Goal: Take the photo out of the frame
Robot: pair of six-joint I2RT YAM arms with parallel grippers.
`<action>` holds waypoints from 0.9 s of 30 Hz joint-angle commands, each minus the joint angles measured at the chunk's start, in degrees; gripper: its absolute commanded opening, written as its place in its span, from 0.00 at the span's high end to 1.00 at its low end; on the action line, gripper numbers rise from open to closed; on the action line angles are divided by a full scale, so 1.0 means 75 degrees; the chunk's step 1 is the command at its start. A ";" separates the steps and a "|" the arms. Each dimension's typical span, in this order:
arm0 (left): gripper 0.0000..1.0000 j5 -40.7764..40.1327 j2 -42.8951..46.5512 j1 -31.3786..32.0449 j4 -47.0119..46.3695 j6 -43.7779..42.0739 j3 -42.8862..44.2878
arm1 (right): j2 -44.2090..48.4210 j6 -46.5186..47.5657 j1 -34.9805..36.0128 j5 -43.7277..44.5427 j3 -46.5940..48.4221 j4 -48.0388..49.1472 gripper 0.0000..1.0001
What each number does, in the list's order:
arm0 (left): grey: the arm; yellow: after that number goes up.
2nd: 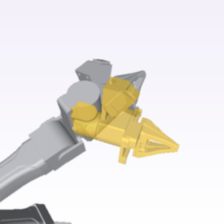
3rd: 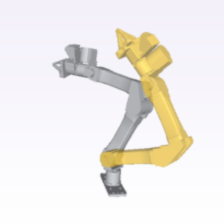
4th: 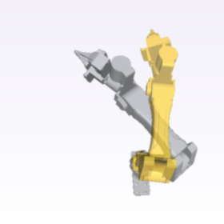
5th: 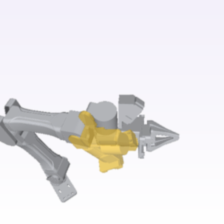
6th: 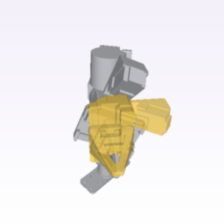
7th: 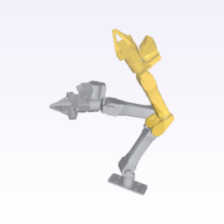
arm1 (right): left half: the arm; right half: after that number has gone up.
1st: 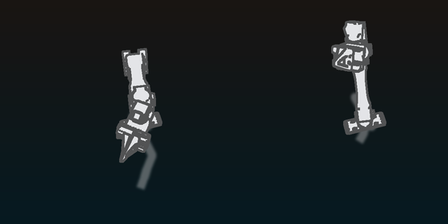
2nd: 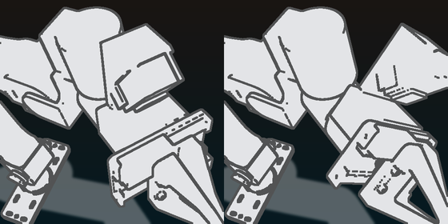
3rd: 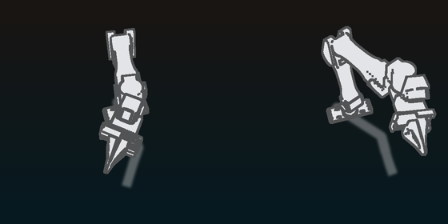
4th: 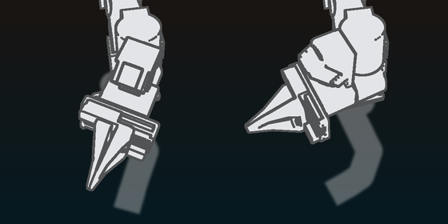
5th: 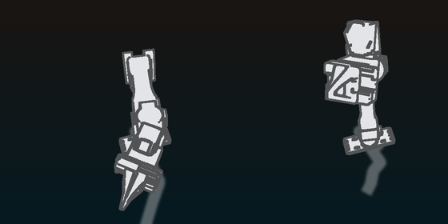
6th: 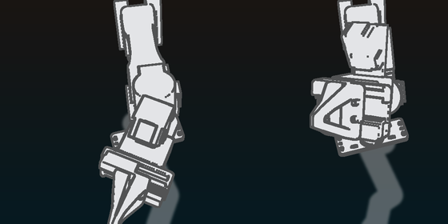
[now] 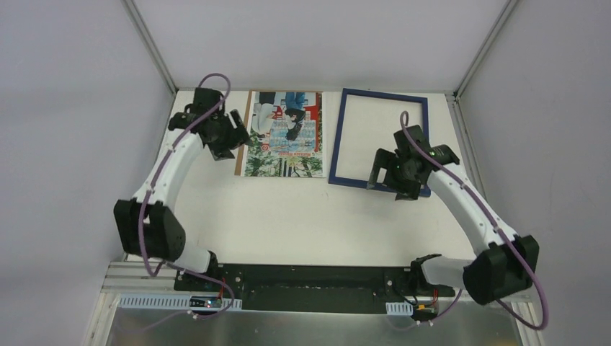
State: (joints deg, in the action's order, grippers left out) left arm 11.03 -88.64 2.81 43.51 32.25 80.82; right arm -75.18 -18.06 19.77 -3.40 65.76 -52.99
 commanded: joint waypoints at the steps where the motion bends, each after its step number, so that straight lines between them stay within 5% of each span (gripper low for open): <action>1: 0.28 -0.1080 0.1688 0.1389 0.0467 0.0331 -0.0806 | 0.1635 -0.0360 0.0036 0.0851 -0.0671 -0.0250 0.01; 7: 0.26 -0.1964 0.3977 0.2803 -0.0024 0.0814 -0.1335 | 0.4103 -0.0806 0.0028 0.1729 -0.1440 -0.0160 0.01; 15: 0.19 -0.2638 0.6297 0.2883 -0.0680 0.0606 -0.1358 | 0.6043 -0.0959 0.0029 0.3119 -0.0518 -0.1265 0.01; 27: 0.16 -0.3005 0.7139 0.2883 -0.0739 0.0745 -0.1498 | 0.6675 -0.0750 0.0019 0.3578 0.1266 -0.1371 0.01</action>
State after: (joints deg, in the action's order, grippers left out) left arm -10.13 -34.98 24.05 39.35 36.91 69.95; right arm -23.35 -24.03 19.81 21.37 73.52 -62.83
